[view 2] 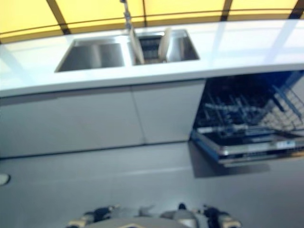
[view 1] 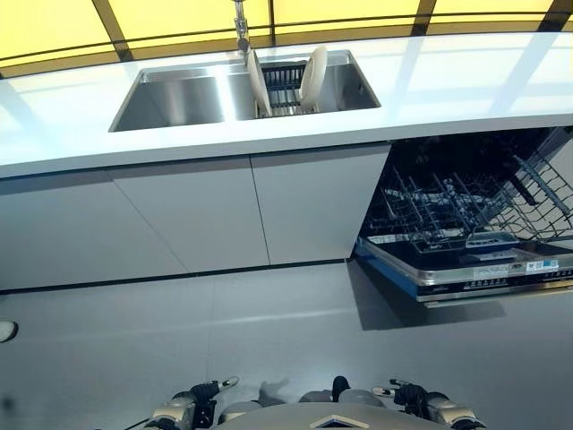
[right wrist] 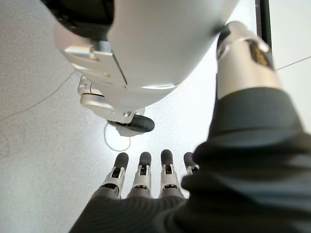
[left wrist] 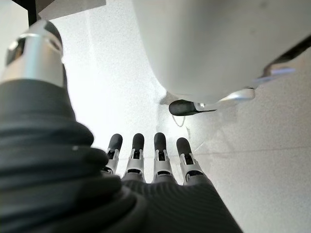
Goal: Take plates into dishwasher
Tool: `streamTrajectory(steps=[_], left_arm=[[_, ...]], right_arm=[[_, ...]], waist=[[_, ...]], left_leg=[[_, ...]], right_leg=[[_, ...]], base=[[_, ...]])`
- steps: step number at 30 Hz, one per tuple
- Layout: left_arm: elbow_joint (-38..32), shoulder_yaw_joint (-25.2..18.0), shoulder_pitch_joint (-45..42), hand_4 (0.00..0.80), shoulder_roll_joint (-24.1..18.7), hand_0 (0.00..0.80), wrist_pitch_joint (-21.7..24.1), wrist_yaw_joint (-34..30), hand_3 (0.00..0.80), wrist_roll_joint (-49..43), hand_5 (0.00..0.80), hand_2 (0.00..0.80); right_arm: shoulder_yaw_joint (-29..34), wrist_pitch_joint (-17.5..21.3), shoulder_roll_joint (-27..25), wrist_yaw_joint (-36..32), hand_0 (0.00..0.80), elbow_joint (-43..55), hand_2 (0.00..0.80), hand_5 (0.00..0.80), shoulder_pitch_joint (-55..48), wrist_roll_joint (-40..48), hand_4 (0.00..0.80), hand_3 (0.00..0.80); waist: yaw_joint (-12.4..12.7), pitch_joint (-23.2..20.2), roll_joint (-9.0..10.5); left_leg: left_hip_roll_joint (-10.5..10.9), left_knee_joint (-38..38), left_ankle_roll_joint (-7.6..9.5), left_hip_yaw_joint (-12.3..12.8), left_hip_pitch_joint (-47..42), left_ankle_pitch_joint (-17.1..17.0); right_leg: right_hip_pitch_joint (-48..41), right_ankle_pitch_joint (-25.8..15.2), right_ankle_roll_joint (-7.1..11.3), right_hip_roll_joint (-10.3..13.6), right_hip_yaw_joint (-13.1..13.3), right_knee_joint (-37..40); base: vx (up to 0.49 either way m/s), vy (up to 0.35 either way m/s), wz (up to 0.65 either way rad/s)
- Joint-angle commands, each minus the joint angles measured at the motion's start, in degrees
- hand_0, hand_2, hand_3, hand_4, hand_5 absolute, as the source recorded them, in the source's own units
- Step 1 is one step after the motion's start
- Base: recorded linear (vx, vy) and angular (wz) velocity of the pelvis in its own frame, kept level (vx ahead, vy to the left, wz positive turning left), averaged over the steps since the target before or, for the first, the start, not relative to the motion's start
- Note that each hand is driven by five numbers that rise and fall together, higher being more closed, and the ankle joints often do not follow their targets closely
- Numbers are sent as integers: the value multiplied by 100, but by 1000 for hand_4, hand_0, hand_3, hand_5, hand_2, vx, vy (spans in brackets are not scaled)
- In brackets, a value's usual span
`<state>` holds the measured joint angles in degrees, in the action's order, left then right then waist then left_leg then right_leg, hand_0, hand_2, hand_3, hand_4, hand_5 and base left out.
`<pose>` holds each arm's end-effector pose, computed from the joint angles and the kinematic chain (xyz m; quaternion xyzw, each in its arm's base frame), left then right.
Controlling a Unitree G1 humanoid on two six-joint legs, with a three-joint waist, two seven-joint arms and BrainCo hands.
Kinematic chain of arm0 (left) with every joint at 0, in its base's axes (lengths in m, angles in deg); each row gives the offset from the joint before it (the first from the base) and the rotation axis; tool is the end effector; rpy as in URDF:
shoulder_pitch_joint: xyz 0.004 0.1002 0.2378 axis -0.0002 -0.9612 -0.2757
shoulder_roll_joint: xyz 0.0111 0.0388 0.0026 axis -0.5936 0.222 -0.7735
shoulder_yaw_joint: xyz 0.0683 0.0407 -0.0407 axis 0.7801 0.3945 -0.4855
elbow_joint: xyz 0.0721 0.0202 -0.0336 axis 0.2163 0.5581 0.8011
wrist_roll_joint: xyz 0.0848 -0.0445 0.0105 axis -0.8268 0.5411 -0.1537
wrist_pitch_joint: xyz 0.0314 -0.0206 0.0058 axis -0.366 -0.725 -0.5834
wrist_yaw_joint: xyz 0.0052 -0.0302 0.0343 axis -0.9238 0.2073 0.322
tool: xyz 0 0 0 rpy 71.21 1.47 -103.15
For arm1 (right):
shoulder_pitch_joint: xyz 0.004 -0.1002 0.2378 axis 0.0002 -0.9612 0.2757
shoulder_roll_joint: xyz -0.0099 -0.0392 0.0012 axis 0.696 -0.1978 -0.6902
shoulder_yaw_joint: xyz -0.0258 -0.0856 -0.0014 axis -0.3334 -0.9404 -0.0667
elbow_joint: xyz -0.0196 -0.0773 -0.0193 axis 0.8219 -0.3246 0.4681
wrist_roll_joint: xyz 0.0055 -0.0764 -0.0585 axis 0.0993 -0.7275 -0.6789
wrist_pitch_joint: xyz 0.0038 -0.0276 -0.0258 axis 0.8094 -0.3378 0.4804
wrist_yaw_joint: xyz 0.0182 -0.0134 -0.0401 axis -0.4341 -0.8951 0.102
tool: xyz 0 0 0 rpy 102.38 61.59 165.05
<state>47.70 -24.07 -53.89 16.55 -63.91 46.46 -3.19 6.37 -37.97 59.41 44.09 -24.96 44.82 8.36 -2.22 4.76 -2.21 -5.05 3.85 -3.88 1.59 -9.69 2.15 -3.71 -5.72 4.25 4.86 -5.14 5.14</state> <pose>0.0661 0.2116 -0.1006 0.0217 0.6292 -0.0070 0.7769 0.0627 -0.2459 -0.0923 -0.0530 0.6220 0.0231 0.7809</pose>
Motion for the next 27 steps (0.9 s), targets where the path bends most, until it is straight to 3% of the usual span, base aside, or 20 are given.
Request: streamTrajectory(steps=[1,16,27], left_arm=[[202,-195,272,0,-150,0,-85,134,0,95,0,0],[175,-84,248,0,-106,0,-388,-146,0,12,0,0],[86,11,389,0,-144,0,-576,-212,0,-94,0,0]], right_arm=[[-90,38,113,-69,0,-264,0,0,289,-151,0,0],[-150,-4,188,-79,0,-163,0,0,281,-182,0,0],[-161,-57,132,-43,0,-65,0,0,372,34,0,0]], waist=[[-54,224,288],[-45,237,291],[-101,376,247]], left_leg=[[699,-100,481,161,150,-4],[680,-70,499,159,174,-28],[607,-382,492,39,307,30]], right_leg=[[-282,652,-147,-480,132,-370],[-238,657,-163,-489,112,-405],[-87,871,-305,-511,94,-838]], base=[[0,0,0],[-4,-18,0],[-16,-48,0]])
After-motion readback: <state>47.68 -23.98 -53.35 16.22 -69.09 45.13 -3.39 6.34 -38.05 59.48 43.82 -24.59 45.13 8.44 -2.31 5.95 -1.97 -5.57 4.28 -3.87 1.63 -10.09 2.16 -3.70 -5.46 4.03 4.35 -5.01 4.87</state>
